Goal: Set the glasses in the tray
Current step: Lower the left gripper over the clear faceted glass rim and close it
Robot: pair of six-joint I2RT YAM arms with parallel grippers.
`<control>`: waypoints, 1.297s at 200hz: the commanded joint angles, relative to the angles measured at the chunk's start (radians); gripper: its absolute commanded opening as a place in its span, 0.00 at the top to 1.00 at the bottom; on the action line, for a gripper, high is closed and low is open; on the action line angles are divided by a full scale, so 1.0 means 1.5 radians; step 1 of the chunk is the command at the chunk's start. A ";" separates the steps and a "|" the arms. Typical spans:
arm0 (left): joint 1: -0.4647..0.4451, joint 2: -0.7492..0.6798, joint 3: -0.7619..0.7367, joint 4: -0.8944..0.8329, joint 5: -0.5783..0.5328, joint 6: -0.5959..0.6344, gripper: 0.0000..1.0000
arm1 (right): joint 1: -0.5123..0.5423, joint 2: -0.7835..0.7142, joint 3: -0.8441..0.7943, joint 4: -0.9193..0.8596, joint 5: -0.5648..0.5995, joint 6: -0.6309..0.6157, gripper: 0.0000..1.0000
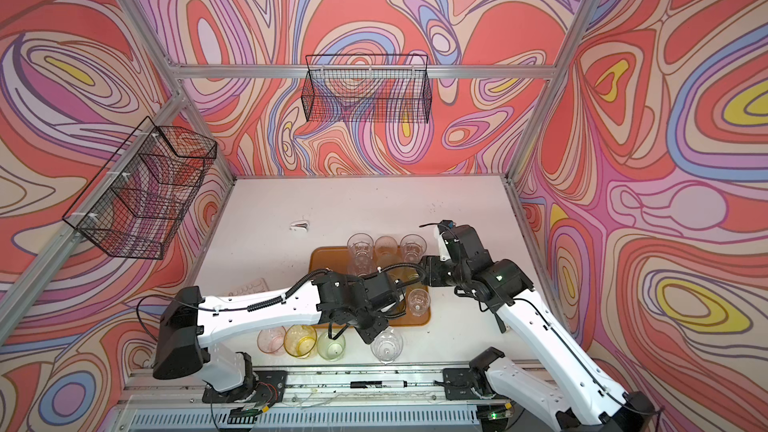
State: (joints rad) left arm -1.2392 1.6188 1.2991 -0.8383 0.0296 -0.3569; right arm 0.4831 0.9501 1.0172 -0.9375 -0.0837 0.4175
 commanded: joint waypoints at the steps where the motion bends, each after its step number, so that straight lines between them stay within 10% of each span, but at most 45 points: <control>1: -0.006 0.018 -0.001 0.008 -0.010 -0.006 0.65 | -0.006 -0.004 0.015 -0.011 -0.003 -0.009 0.31; 259: -0.023 0.071 -0.002 0.017 -0.004 -0.011 0.83 | -0.006 -0.015 0.010 -0.019 0.009 -0.008 0.31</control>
State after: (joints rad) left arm -1.2579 1.7111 1.2991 -0.8097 0.0288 -0.3706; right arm 0.4770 0.9440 1.0172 -0.9771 -0.0673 0.4099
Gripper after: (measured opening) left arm 0.185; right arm 0.687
